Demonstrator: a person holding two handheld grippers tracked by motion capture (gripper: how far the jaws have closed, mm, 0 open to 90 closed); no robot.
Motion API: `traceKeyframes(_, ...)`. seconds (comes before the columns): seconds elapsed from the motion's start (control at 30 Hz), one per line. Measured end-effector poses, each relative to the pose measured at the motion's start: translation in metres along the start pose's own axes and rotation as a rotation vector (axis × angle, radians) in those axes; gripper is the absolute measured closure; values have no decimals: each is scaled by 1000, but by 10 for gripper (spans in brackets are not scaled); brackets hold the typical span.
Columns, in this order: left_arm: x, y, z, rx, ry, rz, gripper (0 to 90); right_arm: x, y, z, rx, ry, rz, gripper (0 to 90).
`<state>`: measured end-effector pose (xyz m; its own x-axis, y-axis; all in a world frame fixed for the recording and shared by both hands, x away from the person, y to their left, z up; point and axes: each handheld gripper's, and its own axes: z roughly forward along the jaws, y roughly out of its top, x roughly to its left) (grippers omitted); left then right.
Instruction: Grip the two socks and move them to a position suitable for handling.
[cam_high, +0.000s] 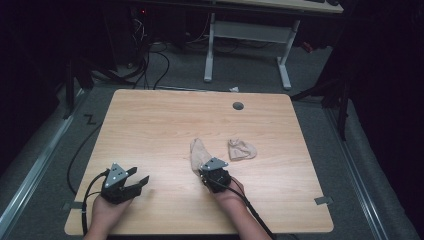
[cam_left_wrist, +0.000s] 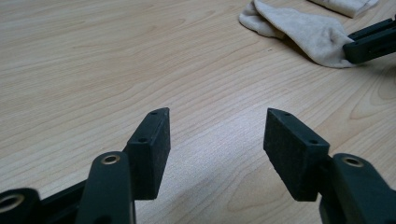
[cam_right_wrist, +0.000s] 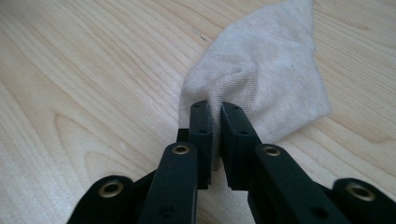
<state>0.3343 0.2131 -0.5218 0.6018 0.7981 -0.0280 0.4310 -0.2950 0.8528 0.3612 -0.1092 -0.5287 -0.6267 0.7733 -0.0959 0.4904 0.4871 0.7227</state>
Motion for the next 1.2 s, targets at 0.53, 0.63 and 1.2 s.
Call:
traceKeyframes(0.53,-3,0,3,7,-12,13,417,39,-3,-40,-133,80,-27,848)
traceKeyframes(0.63,-4,0,3,7,-12,13,417,41,-6,-45,-154,93,-19,847)
traceKeyframes(1.2,-4,0,5,17,-22,18,422,6,-17,-55,-184,8,79,836)
